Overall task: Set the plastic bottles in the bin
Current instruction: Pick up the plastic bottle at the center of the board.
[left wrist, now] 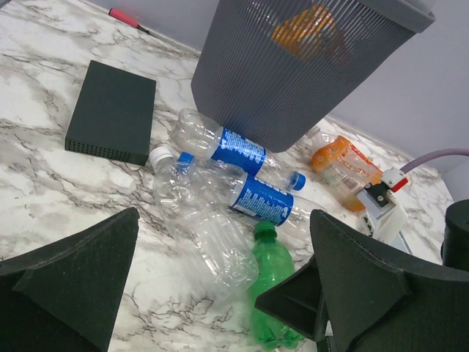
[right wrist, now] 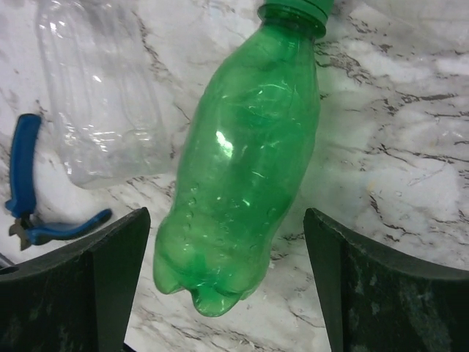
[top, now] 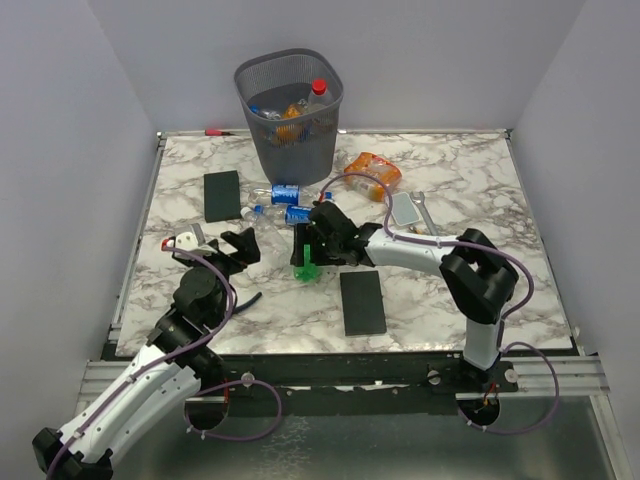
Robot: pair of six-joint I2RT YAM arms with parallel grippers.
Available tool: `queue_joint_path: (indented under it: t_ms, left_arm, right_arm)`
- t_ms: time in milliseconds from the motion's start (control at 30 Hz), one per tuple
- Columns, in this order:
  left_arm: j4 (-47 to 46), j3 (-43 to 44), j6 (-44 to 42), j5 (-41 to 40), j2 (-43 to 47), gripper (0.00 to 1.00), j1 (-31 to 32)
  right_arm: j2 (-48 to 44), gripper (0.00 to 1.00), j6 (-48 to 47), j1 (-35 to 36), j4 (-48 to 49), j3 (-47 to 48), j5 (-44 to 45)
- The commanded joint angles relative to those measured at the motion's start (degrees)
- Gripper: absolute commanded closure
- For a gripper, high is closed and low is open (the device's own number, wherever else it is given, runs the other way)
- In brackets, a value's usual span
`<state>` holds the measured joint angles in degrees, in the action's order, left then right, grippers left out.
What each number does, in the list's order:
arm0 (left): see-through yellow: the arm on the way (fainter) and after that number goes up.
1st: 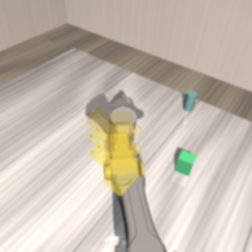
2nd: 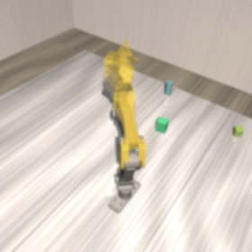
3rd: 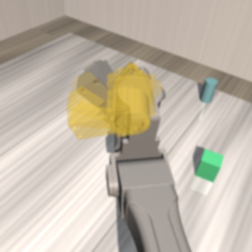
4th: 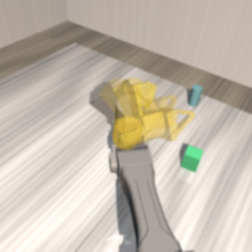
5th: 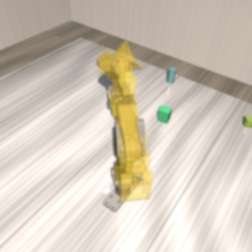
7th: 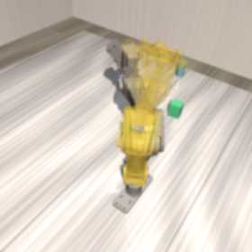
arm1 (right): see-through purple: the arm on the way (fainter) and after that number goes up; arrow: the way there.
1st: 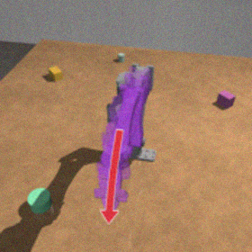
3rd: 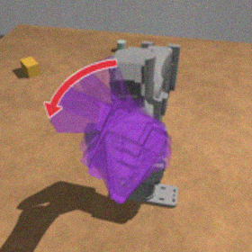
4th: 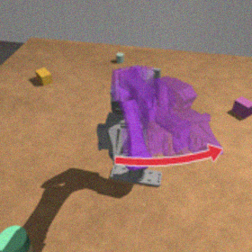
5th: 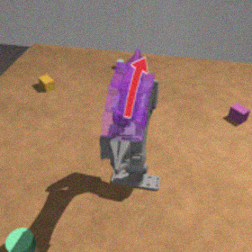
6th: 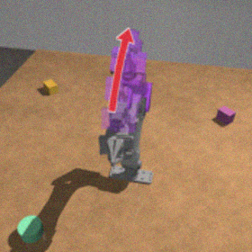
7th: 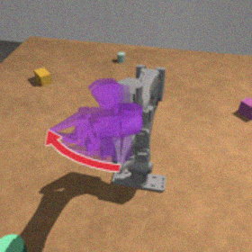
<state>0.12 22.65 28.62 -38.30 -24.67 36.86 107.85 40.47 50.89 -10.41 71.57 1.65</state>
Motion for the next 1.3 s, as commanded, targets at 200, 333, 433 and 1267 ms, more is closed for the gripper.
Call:
queue_joint_path:
  t_ms: [200,333,433,1267]
  left_arm:
    - [-1.94,-0.37,1.08,2.41,-1.85,0.01,-0.13]
    - [-1.97,-0.34,1.09,2.47,-2.03,0.01,-0.15]
    - [-1.96,-0.4,1.08,2.45,-1.8,0.01,-0.12]
    - [-35.25,13.25,17.1,52.86,-22.62,0.01,-0.05]
  right_arm:
    - [2.74,0.27,-1.58,-0.21,-4.03,-1.34,2.86]
    - [2.62,0.4,-2.12,-0.2,-4.54,-2.09,3.7]
    - [1.7,0.48,-2.13,-0.22,-3.99,-3.8,3.94]
    - [-66.12,0.76,-19.33,0.43,30.49,-48.25,-4.65]
